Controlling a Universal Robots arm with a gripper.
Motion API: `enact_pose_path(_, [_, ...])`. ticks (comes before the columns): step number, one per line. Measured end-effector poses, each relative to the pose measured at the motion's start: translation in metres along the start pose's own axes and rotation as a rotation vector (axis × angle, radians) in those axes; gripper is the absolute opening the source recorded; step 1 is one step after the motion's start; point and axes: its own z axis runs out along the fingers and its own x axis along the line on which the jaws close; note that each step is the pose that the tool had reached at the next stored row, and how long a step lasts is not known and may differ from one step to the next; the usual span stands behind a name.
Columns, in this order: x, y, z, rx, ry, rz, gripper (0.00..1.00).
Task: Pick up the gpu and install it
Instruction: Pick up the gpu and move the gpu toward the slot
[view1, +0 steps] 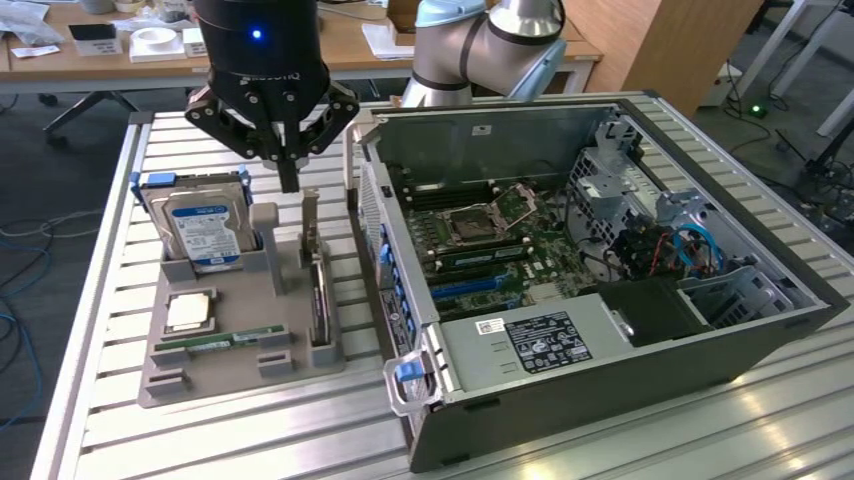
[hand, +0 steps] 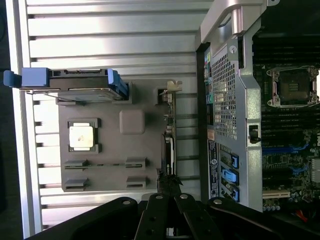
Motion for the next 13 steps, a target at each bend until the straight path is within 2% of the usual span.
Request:
enact_pose_path(2, [0.0000,0.0000,0.0000,-0.0001,0.0001,0.000,0.11])
enact_pose_path(3, [0.0000,0.0000,0.0000,0.0000,0.0001,0.000,0.17])
enact_pose_path(4, [0.0000,0.0000,0.0000,-0.0001,0.0000,0.000,0.17])
enact_pose_path(7, [0.0000,0.0000,0.0000,0.0000,0.0001,0.000,0.35])
enact_pose_path(9, [0.0000,0.0000,0.0000,-0.0001,0.0001,0.000,0.35])
enact_pose_path(10, [0.0000,0.0000,0.0000,0.0000,0.0001,0.000,0.42])
enact_pose_path(13, [0.0000,0.0000,0.0000,0.0000,0.0001,0.000,0.42])
